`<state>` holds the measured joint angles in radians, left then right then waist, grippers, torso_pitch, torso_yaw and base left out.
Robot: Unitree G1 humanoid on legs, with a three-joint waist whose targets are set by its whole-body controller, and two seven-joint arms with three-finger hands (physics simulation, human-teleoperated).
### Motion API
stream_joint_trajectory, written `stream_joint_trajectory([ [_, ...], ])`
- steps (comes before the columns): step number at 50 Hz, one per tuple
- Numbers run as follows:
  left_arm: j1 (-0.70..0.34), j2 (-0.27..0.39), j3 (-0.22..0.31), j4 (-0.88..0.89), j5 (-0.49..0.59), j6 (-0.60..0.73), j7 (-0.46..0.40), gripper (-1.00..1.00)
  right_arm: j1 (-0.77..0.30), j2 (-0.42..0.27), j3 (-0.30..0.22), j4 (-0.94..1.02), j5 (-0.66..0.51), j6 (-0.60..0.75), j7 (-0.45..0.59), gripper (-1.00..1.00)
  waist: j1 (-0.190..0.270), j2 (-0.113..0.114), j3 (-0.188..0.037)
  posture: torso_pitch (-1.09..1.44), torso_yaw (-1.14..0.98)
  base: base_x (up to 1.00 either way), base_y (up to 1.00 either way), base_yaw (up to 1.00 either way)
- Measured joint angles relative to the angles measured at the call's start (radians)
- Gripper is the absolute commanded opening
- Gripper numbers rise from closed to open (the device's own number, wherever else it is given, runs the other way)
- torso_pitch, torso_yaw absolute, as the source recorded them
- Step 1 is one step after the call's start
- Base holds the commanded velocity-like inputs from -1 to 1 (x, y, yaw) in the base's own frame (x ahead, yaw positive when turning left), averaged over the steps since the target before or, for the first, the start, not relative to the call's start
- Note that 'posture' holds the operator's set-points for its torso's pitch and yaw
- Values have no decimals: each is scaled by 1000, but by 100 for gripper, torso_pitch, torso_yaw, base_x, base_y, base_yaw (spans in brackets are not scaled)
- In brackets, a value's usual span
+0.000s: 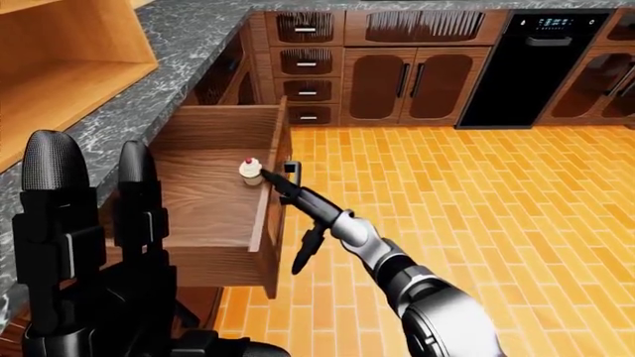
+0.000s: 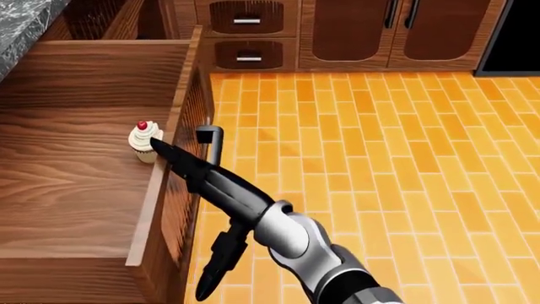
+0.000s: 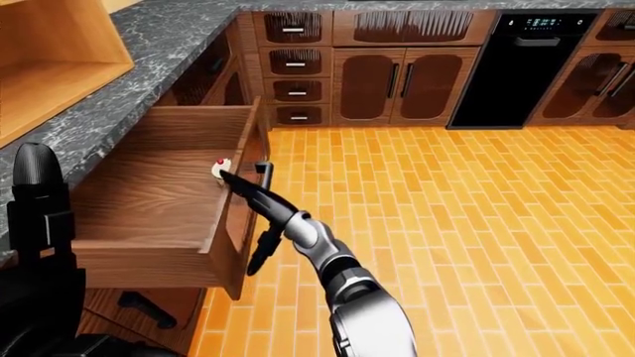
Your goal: Close the right drawer.
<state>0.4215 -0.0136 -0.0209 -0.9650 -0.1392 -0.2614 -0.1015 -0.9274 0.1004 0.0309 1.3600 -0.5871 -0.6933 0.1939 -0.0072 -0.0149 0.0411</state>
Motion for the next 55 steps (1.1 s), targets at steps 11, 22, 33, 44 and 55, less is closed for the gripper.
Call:
stream_joint_trajectory([
  [11, 2, -1, -1, 0, -2, -3, -2, 100, -4, 13, 2, 2, -2, -7, 15, 100, 3, 1, -1, 0, 0, 0, 0, 0],
  [22, 0, 1, -1, -6, -1, 3, 1, 100, -11, 25, 3, 3, 1, 0, 21, 100, 2, 2, -2, 0, 0, 0, 0, 0],
  [33, -1, -1, 3, -13, -5, 12, -1, 100, -18, 39, 5, 3, 6, 7, 26, 100, -2, 3, -3, 0, 0, 0, 0, 0],
  [44, -3, -3, 7, -20, -10, 19, -2, 100, -24, 56, 10, 2, 6, 9, 40, 100, -5, 4, -3, 0, 0, 0, 0, 0],
  [55, -1, -5, 8, -6, -13, 10, -8, 100, -27, 70, 12, -2, 16, 9, 65, 100, -5, 4, -1, 0, 0, 0, 0, 0],
])
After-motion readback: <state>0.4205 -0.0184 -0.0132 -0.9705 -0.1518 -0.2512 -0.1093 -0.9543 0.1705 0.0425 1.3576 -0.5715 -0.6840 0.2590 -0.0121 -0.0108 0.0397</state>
